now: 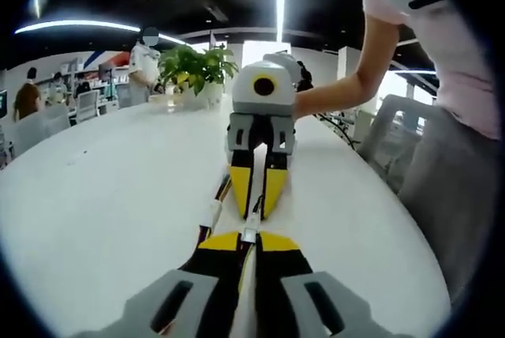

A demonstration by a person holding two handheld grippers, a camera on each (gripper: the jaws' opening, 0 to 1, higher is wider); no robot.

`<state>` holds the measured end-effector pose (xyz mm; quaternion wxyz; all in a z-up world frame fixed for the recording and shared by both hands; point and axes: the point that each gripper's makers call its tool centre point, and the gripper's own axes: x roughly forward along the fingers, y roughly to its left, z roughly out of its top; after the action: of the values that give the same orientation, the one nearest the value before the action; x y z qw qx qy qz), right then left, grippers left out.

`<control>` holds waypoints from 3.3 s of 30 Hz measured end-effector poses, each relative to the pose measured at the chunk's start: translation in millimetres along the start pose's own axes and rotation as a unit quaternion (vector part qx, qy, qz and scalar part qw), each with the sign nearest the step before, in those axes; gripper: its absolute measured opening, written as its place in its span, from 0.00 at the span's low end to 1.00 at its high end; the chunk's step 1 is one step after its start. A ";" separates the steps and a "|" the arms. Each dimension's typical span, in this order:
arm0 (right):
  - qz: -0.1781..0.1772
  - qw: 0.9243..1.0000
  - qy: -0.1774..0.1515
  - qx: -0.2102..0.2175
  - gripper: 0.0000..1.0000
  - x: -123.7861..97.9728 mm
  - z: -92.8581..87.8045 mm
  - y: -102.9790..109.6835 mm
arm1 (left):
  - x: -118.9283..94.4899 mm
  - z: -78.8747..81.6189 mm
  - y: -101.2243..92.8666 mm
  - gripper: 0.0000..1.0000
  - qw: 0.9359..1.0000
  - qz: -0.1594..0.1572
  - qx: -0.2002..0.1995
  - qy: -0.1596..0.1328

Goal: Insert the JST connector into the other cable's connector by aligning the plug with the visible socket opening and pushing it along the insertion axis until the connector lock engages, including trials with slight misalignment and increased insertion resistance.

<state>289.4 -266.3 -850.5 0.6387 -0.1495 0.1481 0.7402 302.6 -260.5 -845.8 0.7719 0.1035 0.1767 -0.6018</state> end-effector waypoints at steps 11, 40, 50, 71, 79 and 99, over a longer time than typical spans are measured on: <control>-0.009 1.000 -0.001 0.030 0.12 -1.5 0.5 2.7 | -10.4 0.3 7.9 0.14 0.998 0.028 -0.056 0.015; -0.159 0.981 -0.002 0.112 0.69 -49.5 33.6 18.8 | -54.2 45.1 -9.2 0.82 0.985 0.138 -0.086 -0.060; -0.224 0.964 -0.002 0.141 0.86 -72.6 46.7 19.4 | -66.8 61.7 -21.8 0.99 0.976 0.170 -0.107 -0.088; -0.304 0.939 -0.019 0.161 0.87 -116.3 75.2 63.9 | -126.1 68.9 -64.1 0.99 0.961 0.251 -0.113 -0.031; -0.336 0.925 -0.020 0.178 0.85 -133.6 76.6 83.1 | -141.9 73.5 -77.5 0.99 0.953 0.279 -0.116 -0.029; -0.398 0.894 -0.041 0.202 0.82 -161.6 72.3 120.7 | -158.3 71.6 -106.4 0.99 0.935 0.322 -0.143 -0.050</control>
<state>190.1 -399.2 -714.9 0.9018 -0.0329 0.1963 0.3836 176.8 -172.9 -711.6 0.9387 0.0131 0.1797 -0.2940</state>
